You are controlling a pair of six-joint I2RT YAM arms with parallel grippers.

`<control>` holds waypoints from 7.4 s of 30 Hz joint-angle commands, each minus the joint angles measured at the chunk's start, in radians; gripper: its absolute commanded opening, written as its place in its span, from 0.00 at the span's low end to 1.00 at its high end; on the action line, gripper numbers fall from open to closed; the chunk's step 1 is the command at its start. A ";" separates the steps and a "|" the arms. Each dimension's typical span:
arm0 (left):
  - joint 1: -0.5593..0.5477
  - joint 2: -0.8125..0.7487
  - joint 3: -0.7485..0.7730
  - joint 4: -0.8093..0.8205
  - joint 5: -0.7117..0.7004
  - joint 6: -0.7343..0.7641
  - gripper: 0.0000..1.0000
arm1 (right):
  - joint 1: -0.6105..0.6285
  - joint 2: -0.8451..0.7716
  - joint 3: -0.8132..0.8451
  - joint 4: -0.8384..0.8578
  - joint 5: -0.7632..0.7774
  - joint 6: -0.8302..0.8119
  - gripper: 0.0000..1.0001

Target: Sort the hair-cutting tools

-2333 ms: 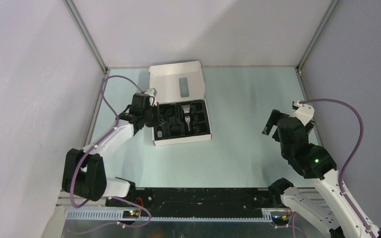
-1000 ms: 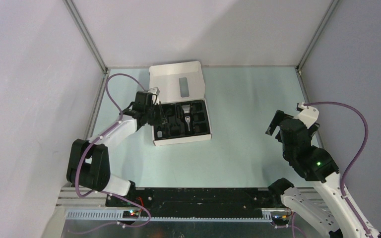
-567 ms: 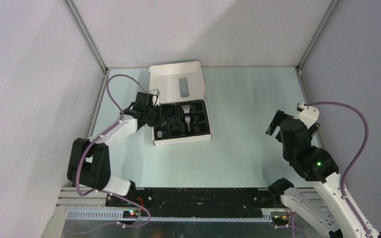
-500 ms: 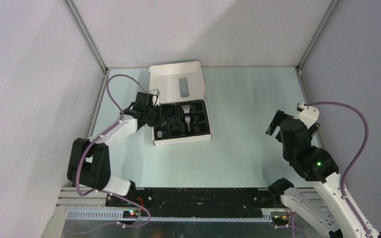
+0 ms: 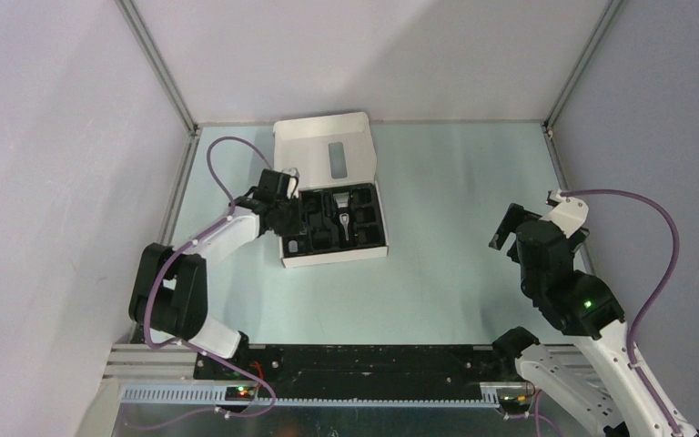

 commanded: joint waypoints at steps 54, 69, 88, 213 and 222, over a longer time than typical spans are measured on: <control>-0.157 0.157 0.188 -0.258 -0.334 0.003 0.09 | -0.005 -0.050 -0.008 0.009 0.015 0.010 0.99; -0.259 0.178 0.177 -0.327 -0.443 -0.008 0.08 | -0.005 -0.064 -0.007 0.005 0.010 0.010 0.99; -0.256 -0.049 0.207 -0.325 -0.450 -0.023 0.32 | -0.004 -0.065 -0.008 0.007 0.011 0.010 0.99; 0.146 0.429 0.612 0.103 0.368 -0.267 0.82 | -0.396 1.084 0.345 0.557 -1.225 0.065 0.99; 0.153 0.633 0.787 0.107 0.454 -0.321 0.83 | -0.395 1.337 0.583 0.516 -1.247 0.082 0.96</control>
